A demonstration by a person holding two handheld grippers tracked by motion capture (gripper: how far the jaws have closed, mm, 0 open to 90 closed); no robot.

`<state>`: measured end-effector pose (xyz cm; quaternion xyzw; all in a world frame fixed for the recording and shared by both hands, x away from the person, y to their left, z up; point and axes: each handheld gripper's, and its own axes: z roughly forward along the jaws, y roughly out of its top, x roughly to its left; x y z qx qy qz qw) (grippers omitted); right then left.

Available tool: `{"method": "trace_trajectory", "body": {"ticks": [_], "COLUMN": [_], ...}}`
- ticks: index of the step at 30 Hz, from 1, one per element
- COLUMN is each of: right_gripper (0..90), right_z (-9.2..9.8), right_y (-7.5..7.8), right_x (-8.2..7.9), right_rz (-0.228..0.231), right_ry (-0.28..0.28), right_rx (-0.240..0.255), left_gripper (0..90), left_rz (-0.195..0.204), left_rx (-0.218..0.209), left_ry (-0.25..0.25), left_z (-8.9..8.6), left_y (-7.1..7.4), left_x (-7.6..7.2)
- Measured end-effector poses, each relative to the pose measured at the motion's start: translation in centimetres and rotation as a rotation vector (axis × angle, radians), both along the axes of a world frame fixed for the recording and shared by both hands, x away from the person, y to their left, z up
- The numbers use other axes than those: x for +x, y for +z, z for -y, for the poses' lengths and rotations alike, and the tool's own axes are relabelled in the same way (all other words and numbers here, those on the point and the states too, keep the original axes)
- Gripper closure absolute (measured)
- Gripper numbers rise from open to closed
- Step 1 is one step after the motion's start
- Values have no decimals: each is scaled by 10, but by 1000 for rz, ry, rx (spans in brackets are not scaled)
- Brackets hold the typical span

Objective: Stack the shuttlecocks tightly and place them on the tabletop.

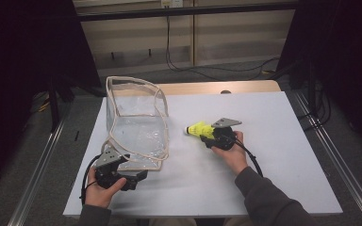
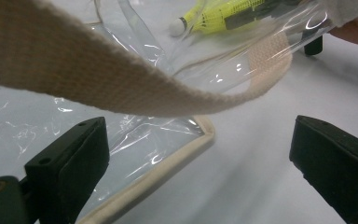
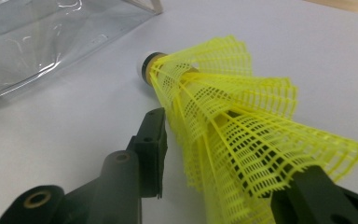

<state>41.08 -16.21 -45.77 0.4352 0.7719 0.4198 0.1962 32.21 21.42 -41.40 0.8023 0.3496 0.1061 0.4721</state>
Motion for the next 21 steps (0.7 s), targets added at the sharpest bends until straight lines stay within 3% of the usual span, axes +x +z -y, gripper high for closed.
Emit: {"method": "trace_trajectory", "body": {"ticks": [7,21], "right_gripper": [752,797], "right_z": [0,8], "right_y": [0,5], "right_x": [4,-1], "right_rz": [-5,-19], "right_ry": [2,76], "right_rx": [5,18], "left_gripper": [48,48], "left_rz": [0,1], "left_rx": [-2,3], "left_ry": [3,4], "left_z": [-1,-1], "left_y": [0,0], "left_x": [0,-1]}}
